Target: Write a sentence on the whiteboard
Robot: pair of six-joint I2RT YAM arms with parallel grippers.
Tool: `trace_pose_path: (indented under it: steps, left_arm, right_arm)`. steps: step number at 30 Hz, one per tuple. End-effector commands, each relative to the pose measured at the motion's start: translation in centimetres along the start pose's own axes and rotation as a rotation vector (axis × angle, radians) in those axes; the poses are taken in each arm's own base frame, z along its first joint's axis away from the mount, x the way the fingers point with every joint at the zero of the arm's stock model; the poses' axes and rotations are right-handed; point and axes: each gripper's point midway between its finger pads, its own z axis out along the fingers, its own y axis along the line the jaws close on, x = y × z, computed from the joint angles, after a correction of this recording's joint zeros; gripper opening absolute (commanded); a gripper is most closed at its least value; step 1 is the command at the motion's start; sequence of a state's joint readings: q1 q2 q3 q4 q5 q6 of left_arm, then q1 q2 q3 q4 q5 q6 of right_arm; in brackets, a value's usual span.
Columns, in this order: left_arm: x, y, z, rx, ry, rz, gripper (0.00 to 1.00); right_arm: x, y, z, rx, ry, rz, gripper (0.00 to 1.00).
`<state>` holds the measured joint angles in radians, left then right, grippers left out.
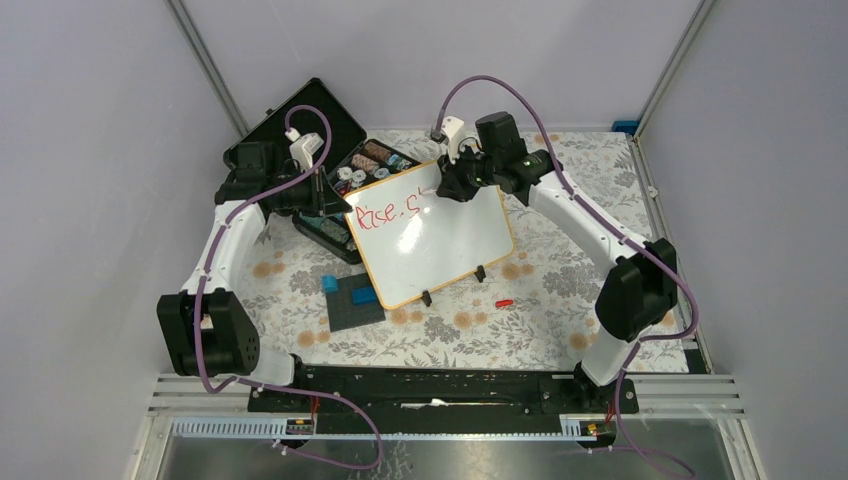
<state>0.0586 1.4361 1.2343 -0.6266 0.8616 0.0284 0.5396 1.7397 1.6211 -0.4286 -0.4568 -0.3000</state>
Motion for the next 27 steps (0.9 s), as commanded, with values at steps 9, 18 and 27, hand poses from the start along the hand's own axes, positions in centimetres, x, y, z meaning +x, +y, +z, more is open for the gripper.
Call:
trace_pose_path:
  steps: [9,18,27]
  left_arm:
    - [-0.8,-0.6,-0.3,-0.012,-0.029,0.077,0.00]
    - [-0.8,-0.6,-0.3,-0.014,-0.030,0.078,0.00]
    - [-0.8,-0.6,-0.3,-0.014,-0.031,0.078,0.00]
  right_arm:
    - [1.4,1.4,-1.6,-0.013,-0.002,-0.025,0.00]
    - [1.9,2.0,-1.6,-0.036,0.003,-0.020,0.00]
    - [-1.3,1.8,-2.3,-0.029,-0.061,-0.031,0.00]
